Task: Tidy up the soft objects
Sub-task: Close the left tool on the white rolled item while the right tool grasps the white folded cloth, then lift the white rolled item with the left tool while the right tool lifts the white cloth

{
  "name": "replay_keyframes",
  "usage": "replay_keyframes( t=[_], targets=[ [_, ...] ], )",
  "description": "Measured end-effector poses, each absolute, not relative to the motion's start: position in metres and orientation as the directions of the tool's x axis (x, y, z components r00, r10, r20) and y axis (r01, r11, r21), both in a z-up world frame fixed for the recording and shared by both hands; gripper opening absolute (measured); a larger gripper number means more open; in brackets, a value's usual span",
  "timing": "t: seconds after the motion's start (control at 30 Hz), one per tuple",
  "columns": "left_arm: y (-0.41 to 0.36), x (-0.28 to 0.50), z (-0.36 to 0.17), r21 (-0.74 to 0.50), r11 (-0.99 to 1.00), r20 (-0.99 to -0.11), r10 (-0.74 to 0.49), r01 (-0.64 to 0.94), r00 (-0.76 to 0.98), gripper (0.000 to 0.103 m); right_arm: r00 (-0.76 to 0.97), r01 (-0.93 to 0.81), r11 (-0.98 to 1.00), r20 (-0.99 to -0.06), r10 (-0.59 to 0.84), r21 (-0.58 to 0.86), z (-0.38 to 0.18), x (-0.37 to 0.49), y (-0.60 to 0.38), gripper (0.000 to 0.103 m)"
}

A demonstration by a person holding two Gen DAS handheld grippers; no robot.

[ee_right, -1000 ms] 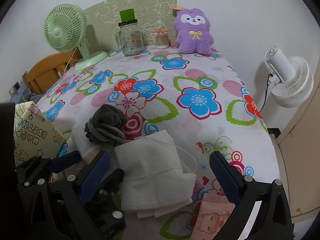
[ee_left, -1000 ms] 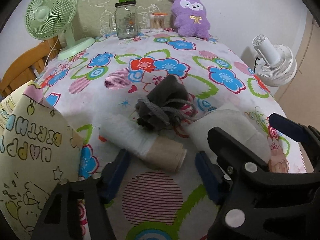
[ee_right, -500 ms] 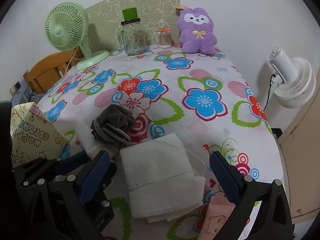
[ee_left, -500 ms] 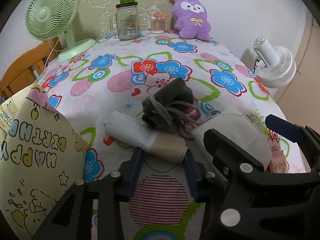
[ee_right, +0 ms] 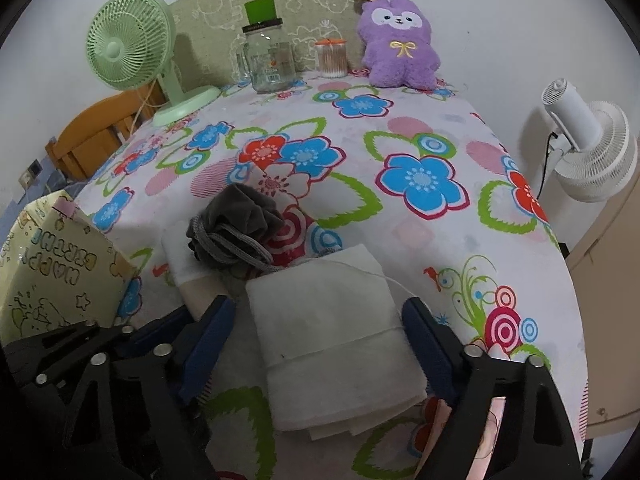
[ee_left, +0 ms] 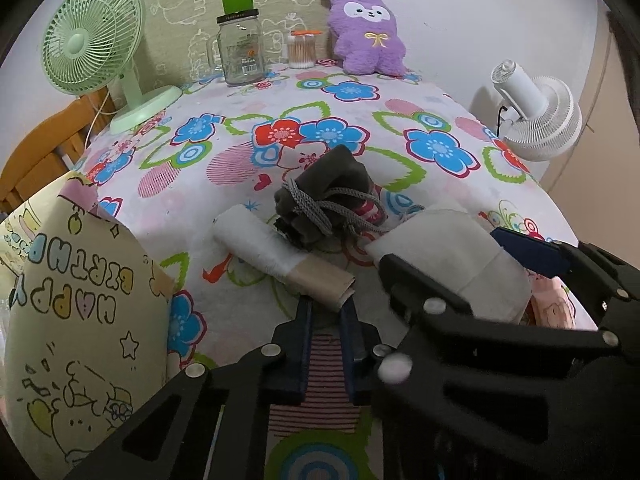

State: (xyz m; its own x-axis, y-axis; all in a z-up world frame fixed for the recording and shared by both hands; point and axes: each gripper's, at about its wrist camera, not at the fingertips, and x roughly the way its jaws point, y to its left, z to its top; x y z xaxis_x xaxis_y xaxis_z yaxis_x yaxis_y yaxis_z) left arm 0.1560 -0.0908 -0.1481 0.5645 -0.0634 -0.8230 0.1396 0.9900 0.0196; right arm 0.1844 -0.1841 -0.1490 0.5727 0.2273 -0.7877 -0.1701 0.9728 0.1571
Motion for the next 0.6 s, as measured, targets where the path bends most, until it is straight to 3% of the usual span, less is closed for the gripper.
replay_keyframes(
  t=[0.23,0.6],
  targets=[
    [-0.092,0.146,-0.147,0.042,0.987,-0.824,-0.052,0.153,0.564,0.006,0.569,-0.159,0.981,-0.802,0.18,0.108,-0.153,0.181,-0.184,0.057],
    [-0.089,0.133,-0.147,0.027,0.988,-0.832,-0.062,0.152,0.551,0.0,0.592,-0.146,0.986,-0.792,0.152,0.081,-0.149,0.162,-0.185,0.031]
  ],
)
